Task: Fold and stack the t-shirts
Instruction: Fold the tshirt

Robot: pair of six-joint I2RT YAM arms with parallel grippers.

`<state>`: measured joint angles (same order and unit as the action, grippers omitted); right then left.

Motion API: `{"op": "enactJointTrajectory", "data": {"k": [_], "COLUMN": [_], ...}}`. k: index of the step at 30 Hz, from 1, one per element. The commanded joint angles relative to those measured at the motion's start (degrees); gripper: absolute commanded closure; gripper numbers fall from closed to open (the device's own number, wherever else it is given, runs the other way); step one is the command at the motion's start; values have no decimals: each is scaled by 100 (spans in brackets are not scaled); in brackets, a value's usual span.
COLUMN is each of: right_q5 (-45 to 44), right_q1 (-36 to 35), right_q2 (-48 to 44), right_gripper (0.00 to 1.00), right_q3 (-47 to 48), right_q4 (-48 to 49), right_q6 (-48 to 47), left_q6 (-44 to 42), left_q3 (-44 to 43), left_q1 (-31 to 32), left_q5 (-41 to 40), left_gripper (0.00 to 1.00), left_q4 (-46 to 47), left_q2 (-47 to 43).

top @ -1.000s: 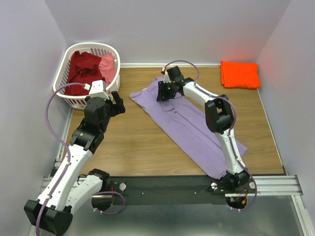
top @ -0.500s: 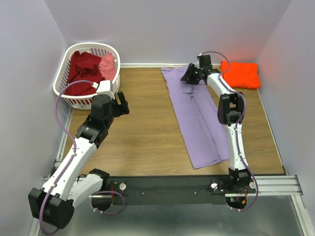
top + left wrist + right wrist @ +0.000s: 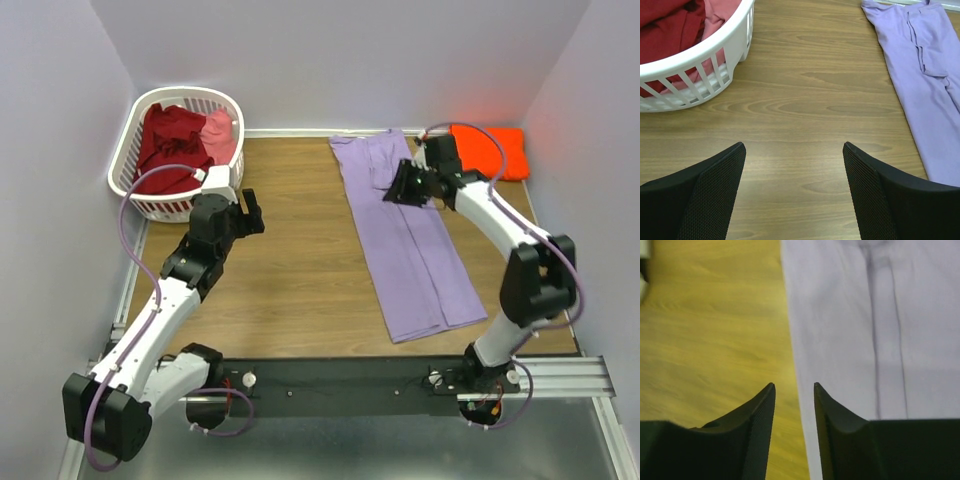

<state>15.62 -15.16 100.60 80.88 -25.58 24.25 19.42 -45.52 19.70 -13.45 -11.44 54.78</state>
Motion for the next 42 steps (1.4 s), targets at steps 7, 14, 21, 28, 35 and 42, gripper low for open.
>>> {"op": "enactJointTrajectory", "data": {"k": [7, 14, 21, 28, 35, 42], "right_q5": [-770, -1140, -1113, -1035, -1411, -2044], "right_q1": [-1005, -1700, -2579, -3511, -3714, -3450], "right_q2": [-1411, -1052, -112, 856, 94, -1690], "right_gripper": [67, 69, 69, 69, 59, 50], "right_q3": [-2936, -3368, -3018, -1831, -1277, -2514], "right_q4": [-659, -53, 449, 475, -139, -1219], "right_q6": [536, 1037, 1731, 2031, 1978, 2215], "left_q6": [-175, -202, -289, -141, 569, 1161], "left_q3": [561, 544, 570, 509, 570, 561], "left_q1": [-28, -28, -37, -46, 7, 727], "left_q5": [-202, -167, -149, 44, 1475, 1969], "left_gripper": [14, 14, 14, 16, 13, 13], "left_q4": [757, 775, 749, 582, 310, -789], "left_q2": [-214, -231, -302, -267, -38, 138]}}
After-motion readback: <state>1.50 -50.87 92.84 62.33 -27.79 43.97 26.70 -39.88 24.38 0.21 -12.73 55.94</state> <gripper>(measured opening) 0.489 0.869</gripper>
